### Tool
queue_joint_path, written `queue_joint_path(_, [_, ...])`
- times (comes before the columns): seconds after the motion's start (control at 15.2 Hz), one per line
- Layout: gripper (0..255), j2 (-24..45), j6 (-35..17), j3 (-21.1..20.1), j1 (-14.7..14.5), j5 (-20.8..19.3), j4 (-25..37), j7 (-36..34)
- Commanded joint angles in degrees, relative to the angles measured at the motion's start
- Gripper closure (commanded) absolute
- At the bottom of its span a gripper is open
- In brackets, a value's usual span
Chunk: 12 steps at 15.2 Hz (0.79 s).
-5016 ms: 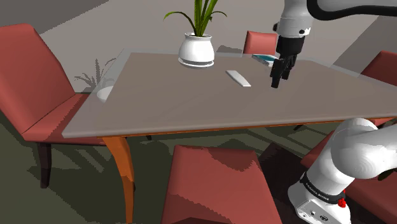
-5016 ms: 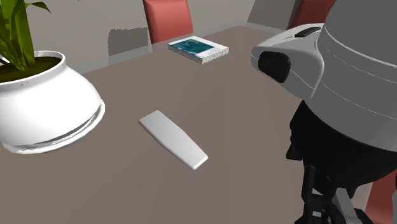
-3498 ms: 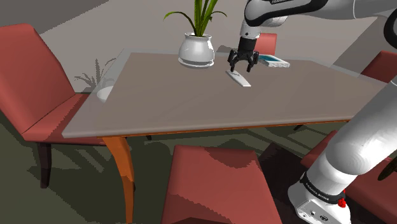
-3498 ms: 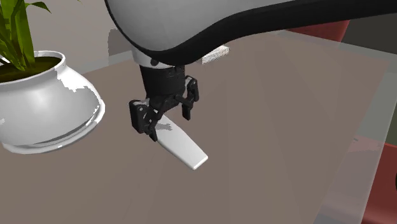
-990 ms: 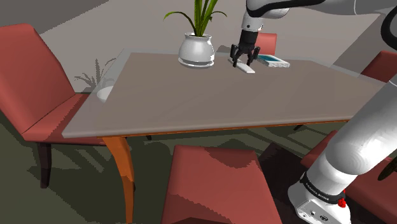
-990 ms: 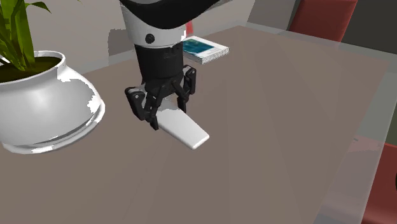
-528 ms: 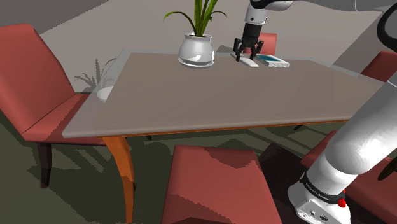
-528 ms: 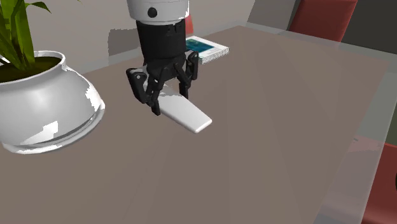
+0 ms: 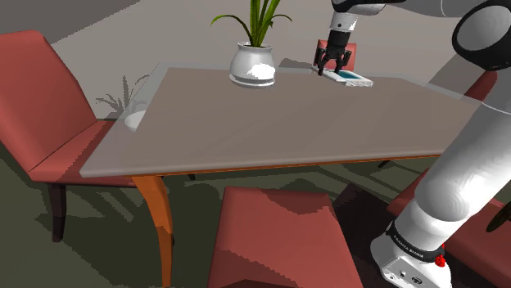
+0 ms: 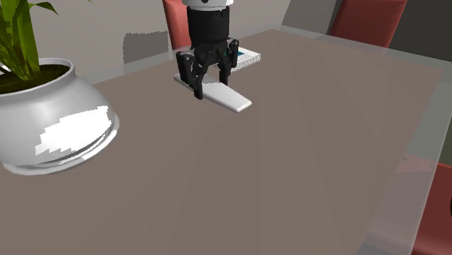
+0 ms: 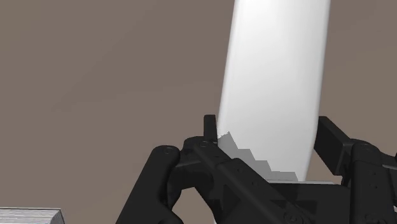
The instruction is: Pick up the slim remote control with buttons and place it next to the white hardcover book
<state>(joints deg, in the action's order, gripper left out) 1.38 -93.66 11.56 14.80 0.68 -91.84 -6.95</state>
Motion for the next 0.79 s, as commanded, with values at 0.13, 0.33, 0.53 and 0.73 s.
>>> queue_joint_path(0.13, [255, 4.3, 1.2, 2.5, 2.8, 1.1, 5.3, 5.4])
queue_joint_path(0.33, [255, 8.5, 2.6, 4.2, 5.4, 2.5, 10.7, 9.5])
queue_joint_path(0.53, [255, 13.5, 4.5, 5.5, 8.4, 4.2, 17.3, 13.4])
queue_joint_path(0.73, [255, 19.4, 7.3, 6.6, 11.9, 6.2, 25.7, 17.0])
